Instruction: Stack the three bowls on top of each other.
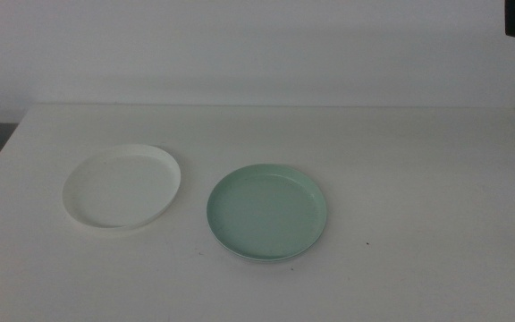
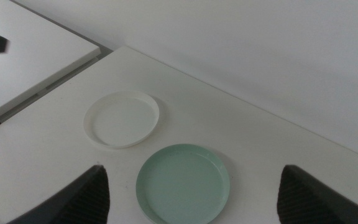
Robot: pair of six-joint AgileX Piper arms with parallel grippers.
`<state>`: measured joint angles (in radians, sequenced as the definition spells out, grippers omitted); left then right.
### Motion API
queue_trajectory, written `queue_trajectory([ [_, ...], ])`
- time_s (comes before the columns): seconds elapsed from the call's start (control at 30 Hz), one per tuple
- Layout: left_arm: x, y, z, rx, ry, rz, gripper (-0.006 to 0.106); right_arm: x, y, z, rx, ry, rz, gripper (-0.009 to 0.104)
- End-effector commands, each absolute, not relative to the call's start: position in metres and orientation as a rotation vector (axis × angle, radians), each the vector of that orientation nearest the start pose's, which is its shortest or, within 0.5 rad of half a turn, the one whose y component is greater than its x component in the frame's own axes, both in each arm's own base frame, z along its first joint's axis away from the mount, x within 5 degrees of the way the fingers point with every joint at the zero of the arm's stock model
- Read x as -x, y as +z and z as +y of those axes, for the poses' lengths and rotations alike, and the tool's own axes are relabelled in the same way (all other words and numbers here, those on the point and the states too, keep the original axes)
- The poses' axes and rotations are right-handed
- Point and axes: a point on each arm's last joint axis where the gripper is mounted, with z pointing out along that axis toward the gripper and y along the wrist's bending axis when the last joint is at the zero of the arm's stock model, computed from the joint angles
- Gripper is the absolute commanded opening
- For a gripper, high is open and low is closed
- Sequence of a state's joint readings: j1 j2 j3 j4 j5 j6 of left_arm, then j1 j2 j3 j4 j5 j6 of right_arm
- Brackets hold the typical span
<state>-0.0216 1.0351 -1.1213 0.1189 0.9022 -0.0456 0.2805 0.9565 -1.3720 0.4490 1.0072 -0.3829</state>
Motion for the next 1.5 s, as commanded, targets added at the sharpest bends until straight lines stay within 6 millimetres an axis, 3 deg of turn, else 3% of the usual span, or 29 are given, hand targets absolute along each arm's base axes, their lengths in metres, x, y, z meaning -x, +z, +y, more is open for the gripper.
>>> queue_trajectory([
  [0.0,-0.230,0.386,0.003,-0.037,0.114,2.445,0.094,-0.139,0.479,0.074,0.640,0.467,1.909,0.089],
  [0.2,-0.293,0.372,-0.003,0.044,0.012,2.549,0.094,-0.139,0.479,0.074,0.640,0.467,1.909,0.089],
  [0.37,-0.337,0.355,0.012,0.102,-0.167,2.614,0.094,-0.139,0.479,0.074,0.640,0.467,1.909,0.089],
  [0.47,-0.360,0.335,0.026,0.150,-0.215,2.682,0.094,-0.139,0.479,0.074,0.640,0.467,1.909,0.089],
  [0.63,-0.391,0.287,0.038,0.119,-0.131,2.808,0.094,-0.139,0.479,0.074,0.640,0.467,1.909,0.089],
  [0.73,-0.402,0.258,0.041,0.167,-0.192,2.876,0.094,-0.139,0.479,0.074,0.640,0.467,1.909,0.089],
  [1.0,-0.422,0.184,0.042,0.076,-0.275,3.006,0.094,-0.139,0.479,0.074,0.640,0.467,1.909,0.089],
  [1.23,-0.428,0.144,0.047,0.118,-0.312,3.071,0.092,-0.139,0.479,0.074,0.640,0.467,1.909,0.089],
  [1.33,-0.428,0.137,0.048,0.130,-0.324,3.089,0.081,-0.139,0.479,0.074,0.639,0.466,1.907,0.089],
  [1.4,-0.428,0.136,0.048,0.132,-0.324,3.090,0.068,-0.139,0.479,0.074,0.639,0.466,1.907,0.089],
  [1.47,-0.428,0.137,0.050,0.156,-0.324,3.088,0.047,-0.139,0.479,0.074,0.639,0.466,1.907,0.089],
])
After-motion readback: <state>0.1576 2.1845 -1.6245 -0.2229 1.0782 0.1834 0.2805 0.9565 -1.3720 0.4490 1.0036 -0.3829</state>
